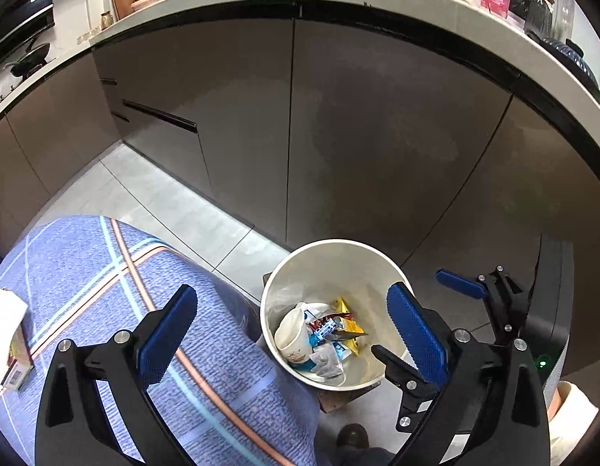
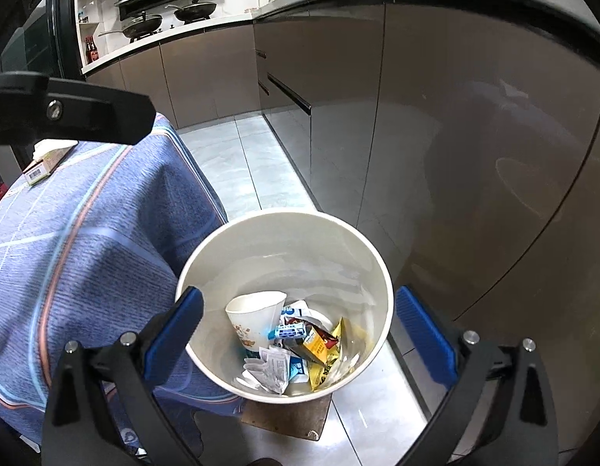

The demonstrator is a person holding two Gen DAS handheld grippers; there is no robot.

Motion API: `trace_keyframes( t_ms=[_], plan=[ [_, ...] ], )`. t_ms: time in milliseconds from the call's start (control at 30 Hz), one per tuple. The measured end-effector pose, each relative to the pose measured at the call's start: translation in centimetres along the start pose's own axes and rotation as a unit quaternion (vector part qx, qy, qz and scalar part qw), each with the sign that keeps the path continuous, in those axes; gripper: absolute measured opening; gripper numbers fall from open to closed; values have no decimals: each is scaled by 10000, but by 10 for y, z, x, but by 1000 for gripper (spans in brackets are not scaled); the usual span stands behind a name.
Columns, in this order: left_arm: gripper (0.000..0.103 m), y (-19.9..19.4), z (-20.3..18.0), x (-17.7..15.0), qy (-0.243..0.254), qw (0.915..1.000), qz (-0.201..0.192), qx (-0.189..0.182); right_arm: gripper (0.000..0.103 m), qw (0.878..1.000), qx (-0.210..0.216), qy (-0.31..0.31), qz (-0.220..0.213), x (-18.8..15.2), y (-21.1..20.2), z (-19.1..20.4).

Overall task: Collect trash
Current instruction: 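Move both tools back over the table toward the tissue and box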

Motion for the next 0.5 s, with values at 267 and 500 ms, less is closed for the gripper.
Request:
trace_keyframes(
  t_ms=[267,500],
  plan=[
    [94,-35,17,-3,-140,9996,-247,72,99,9995,-26,-256,-206,23,-28,25],
    [94,-73,48,-9,-465,9984,-251,183,99,9980,140,-403,-466,42,-56,57]
  ],
)
Point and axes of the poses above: each gripper's, at about its wrist camera, not at the fingertips, and y roughly the way its jaws point, z to its left, x to its top, the point moved 3 cm from there along y, roughly the way its jaws point, and after that the axes turned 10 degrees about x, right-handed, at the moved point
